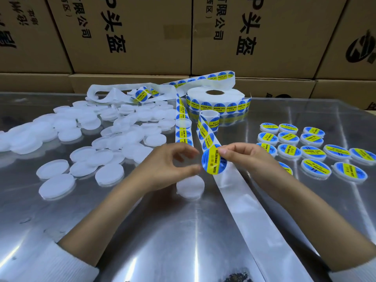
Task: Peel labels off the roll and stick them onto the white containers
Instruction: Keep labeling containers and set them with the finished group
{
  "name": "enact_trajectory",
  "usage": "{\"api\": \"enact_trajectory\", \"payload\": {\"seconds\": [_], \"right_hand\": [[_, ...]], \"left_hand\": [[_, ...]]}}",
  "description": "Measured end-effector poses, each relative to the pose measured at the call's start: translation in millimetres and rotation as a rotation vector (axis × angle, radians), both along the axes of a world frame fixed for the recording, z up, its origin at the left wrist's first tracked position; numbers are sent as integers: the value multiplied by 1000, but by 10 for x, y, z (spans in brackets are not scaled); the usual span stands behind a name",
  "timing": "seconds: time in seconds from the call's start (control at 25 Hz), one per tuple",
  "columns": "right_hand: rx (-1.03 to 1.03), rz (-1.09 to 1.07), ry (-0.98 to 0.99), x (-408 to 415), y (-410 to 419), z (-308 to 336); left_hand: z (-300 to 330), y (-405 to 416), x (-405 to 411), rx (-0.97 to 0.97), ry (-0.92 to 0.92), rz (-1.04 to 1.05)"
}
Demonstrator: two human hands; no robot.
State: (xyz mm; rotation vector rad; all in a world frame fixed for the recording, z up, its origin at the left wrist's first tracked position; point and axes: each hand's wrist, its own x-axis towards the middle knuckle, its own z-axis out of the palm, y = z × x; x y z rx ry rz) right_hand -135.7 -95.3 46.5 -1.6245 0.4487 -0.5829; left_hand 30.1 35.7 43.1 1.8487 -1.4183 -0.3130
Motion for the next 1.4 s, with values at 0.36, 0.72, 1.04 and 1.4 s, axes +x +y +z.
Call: {"api": "enact_trajectory", "payload": {"seconds": [0.36, 0.72, 1.04, 1.4], "right_hand": [[18, -134, -80, 7, -21, 9], [98, -84, -83, -8, -8, 22], [165, -8, -28, -1, -35, -4], [145, 12, -16, -9, -45, -17]], "left_hand": [[-49, 78, 157, 388, -365, -8], [-133, -39, -123, -192, -268, -26], [-92, -30, -238, -287, -196, -65], [-66, -11, -251, -292, -177, -60]]}}
